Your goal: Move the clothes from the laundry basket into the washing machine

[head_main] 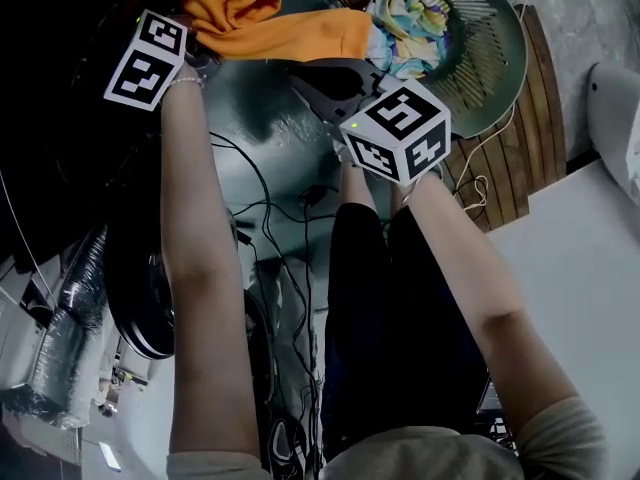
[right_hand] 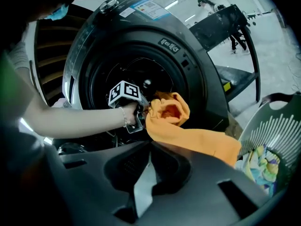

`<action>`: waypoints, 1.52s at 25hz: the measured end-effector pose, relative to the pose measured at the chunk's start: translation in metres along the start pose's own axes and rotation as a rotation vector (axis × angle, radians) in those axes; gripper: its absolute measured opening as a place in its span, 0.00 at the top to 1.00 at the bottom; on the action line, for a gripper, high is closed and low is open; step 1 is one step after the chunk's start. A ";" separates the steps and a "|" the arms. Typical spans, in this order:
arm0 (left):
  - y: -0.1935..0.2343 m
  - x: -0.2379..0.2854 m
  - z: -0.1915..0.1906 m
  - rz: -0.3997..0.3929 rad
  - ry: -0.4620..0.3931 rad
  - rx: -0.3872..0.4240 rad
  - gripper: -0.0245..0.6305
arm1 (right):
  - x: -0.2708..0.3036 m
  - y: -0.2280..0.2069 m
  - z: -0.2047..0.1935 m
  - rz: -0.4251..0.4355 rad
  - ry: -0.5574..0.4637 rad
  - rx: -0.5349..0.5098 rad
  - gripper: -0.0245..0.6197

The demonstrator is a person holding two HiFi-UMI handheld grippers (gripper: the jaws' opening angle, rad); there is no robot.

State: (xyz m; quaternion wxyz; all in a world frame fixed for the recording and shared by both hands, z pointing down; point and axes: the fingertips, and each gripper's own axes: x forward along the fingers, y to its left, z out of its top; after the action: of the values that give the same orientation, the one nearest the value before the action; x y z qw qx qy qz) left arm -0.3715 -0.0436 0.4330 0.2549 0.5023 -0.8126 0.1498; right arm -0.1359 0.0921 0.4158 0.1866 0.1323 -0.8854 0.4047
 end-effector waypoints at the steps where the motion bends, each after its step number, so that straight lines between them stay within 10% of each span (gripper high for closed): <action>1: 0.002 -0.008 0.003 0.007 -0.012 -0.013 0.46 | -0.001 0.000 0.001 -0.002 -0.003 0.005 0.93; 8: -0.021 -0.079 -0.002 -0.064 -0.063 -0.043 0.44 | -0.017 -0.009 0.012 -0.025 -0.021 0.011 0.93; 14: -0.082 -0.114 -0.092 -0.173 0.135 -0.078 0.38 | -0.020 -0.017 0.009 -0.044 -0.030 0.039 0.93; 18: -0.086 -0.089 -0.128 -0.090 0.214 -0.048 0.37 | -0.017 -0.023 0.007 -0.050 -0.032 0.052 0.93; 23: -0.057 -0.060 -0.079 0.008 0.055 -0.007 0.73 | -0.016 -0.025 0.008 -0.049 -0.043 0.056 0.93; 29: -0.024 -0.015 -0.018 0.025 -0.064 0.025 0.73 | -0.012 -0.019 0.014 -0.030 -0.044 0.053 0.93; 33: -0.012 -0.004 -0.025 0.003 -0.019 -0.100 0.56 | -0.011 -0.013 0.013 -0.018 -0.035 0.057 0.93; 38: -0.024 -0.049 -0.036 -0.021 -0.031 -0.074 0.53 | -0.016 -0.010 0.009 -0.023 -0.025 0.065 0.93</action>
State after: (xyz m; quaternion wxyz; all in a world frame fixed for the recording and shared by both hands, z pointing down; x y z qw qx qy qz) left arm -0.3225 -0.0003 0.4343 0.2622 0.5032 -0.8161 0.1093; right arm -0.1198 0.0802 0.4106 0.1759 0.1534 -0.8725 0.4293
